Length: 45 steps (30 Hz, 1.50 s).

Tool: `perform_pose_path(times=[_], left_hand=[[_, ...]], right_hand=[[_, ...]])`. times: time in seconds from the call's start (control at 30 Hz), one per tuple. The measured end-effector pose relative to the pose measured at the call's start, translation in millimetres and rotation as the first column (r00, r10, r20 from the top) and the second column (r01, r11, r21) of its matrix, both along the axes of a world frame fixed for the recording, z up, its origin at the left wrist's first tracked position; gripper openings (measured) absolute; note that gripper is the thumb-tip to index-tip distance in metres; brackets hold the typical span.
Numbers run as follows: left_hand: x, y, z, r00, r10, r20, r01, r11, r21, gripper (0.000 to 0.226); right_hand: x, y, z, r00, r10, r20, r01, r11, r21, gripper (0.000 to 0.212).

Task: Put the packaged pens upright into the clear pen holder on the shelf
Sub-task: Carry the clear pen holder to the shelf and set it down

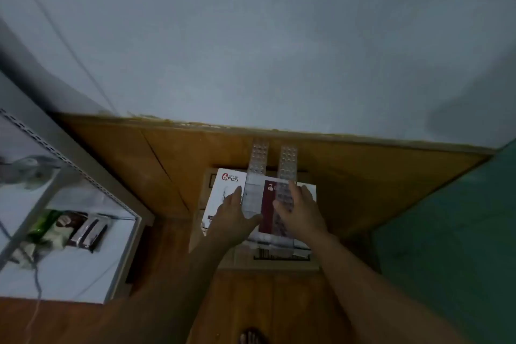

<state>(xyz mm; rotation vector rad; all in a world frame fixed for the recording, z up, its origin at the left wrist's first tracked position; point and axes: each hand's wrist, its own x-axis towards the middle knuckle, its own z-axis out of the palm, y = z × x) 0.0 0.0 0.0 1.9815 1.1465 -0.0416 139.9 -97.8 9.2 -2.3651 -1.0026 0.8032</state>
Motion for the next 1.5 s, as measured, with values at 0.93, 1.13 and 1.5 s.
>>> perform_pose_path(times=[0.93, 1.13, 1.5], left_hand=[[-23, -25, 33, 0.772, 0.403, 0.492, -0.206, 0.891, -0.406, 0.068], [-83, -21, 55, 0.661, 0.487, 0.57, -0.238, 0.857, -0.456, 0.078], [-264, -60, 98, 0.296, 0.712, 0.637, -0.565, 0.668, -0.484, 0.081]], right_hand=[[-34, 15, 1, 0.816, -0.074, -0.573, 0.326, 0.877, 0.352, 0.074], [-78, 32, 14, 0.748, 0.073, -0.659, 0.23, 0.904, 0.361, 0.076], [-245, 59, 65, 0.505, 0.502, -0.702, -0.189, 0.858, 0.477, 0.06]])
